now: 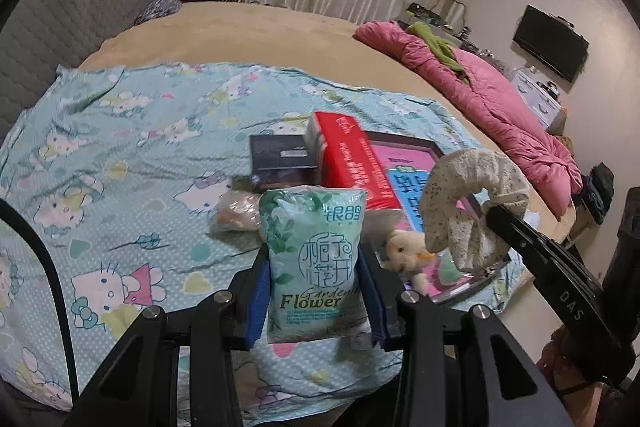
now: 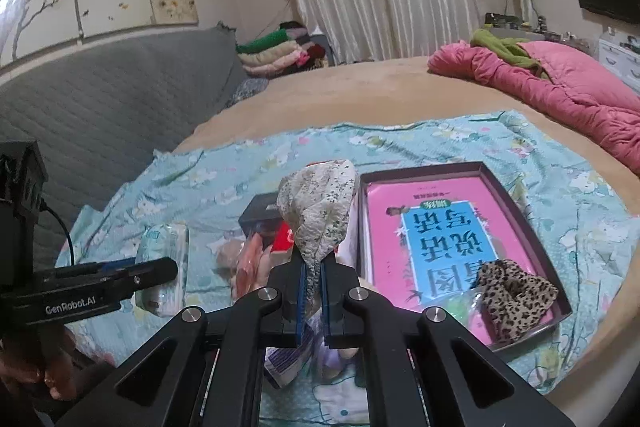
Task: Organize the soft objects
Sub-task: 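Lift the tissue pack with the left tool while the right tool carries the floral cloth toward the tray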
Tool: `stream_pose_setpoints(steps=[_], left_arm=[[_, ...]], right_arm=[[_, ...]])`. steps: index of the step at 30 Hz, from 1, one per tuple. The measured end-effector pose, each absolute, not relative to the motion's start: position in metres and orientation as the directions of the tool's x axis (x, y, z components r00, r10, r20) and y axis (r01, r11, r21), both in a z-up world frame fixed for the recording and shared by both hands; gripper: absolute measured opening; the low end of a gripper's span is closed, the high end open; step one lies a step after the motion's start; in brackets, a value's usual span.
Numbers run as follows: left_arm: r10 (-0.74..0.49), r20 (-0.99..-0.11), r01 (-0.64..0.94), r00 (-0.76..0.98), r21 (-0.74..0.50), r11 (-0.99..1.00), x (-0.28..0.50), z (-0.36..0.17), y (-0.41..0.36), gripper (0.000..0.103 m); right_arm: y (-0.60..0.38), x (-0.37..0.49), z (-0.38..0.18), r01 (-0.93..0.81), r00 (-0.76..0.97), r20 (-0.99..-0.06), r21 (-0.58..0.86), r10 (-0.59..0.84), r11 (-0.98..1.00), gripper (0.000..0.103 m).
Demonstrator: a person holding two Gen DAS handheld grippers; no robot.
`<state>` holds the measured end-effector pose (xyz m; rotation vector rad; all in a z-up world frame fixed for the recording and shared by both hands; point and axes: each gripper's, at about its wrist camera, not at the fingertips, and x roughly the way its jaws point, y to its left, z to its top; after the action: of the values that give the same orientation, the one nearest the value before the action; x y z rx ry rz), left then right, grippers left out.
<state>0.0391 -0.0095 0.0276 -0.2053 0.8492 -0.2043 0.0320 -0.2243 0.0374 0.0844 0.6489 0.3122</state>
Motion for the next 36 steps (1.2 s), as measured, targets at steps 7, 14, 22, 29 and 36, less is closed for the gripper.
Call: stream_pose_setpoints(steps=[7, 14, 22, 29, 36], left_arm=[[-0.269, -0.701, 0.152, 0.66, -0.227, 0.962, 0.032, 0.051, -0.038, 0.041], [-0.28, -0.693, 0.199, 0.665, -0.196, 0.96, 0.028, 0.064, -0.066, 0.041], [-0.281, -0.686, 0.239, 0.671, -0.158, 0.958, 0.029, 0.077, -0.094, 0.041], [-0.275, -0.686, 0.269, 0.674, -0.119, 0.956, 0.034, 0.083, -0.119, 0.041], [-0.281, -0.696, 0.291, 0.66, -0.107, 0.951, 0.046, 0.081, -0.143, 0.041]], right_arm=[[-0.242, 0.022, 0.052, -0.246, 0.781, -0.54, 0.194, 0.313, 0.95, 0.006], [-0.262, 0.016, 0.064, -0.219, 0.81, -0.504, 0.213, 0.3, 0.952, 0.006], [-0.285, 0.011, 0.07, -0.178, 0.834, -0.475, 0.25, 0.281, 0.952, 0.006], [-0.308, 0.009, 0.073, -0.132, 0.853, -0.458, 0.275, 0.25, 0.952, 0.006], [-0.332, 0.008, 0.074, -0.084, 0.873, -0.437, 0.302, 0.216, 0.95, 0.006]])
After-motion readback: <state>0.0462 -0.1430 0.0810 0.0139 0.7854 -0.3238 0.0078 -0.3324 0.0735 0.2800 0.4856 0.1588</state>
